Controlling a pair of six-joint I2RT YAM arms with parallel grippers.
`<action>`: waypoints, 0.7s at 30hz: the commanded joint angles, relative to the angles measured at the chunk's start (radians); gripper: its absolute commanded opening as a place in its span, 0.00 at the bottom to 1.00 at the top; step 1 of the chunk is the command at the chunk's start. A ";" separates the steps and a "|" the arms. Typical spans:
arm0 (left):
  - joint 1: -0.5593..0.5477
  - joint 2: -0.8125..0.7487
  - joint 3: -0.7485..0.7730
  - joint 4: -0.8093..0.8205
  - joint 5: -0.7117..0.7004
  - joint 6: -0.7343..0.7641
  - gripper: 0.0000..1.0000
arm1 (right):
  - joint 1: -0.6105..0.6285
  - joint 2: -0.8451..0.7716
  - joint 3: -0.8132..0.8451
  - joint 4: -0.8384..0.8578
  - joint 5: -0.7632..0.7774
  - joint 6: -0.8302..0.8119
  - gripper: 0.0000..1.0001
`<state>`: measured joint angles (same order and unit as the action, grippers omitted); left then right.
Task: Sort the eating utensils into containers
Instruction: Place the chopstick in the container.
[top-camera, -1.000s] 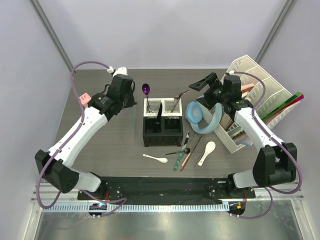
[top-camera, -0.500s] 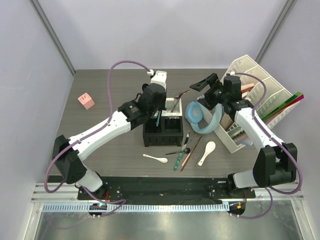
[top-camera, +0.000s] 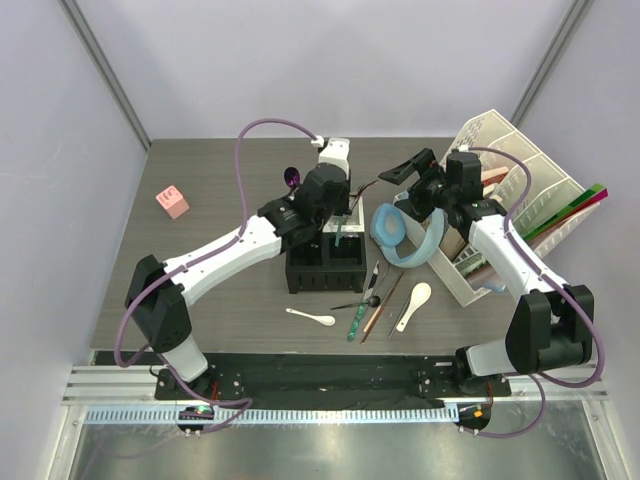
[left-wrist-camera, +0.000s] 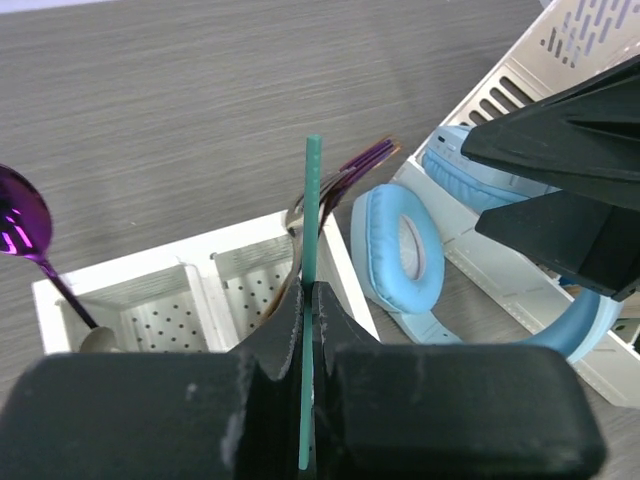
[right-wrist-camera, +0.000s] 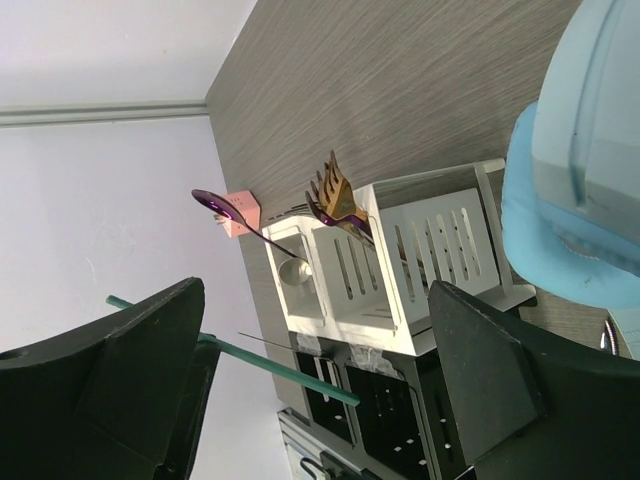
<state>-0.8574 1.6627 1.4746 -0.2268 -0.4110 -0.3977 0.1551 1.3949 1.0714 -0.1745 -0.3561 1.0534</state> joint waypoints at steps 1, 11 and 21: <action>-0.008 -0.004 -0.037 0.067 0.028 -0.056 0.00 | 0.000 0.003 0.033 -0.010 -0.015 -0.020 1.00; -0.035 0.003 -0.169 0.118 0.028 -0.113 0.00 | 0.000 -0.004 -0.004 0.021 -0.044 -0.041 1.00; -0.074 -0.023 -0.183 0.113 0.100 -0.102 0.00 | 0.001 -0.020 -0.048 0.065 -0.033 -0.013 1.00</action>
<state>-0.9035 1.6730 1.2972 -0.1665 -0.3439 -0.5087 0.1551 1.4017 1.0473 -0.1772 -0.3836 1.0283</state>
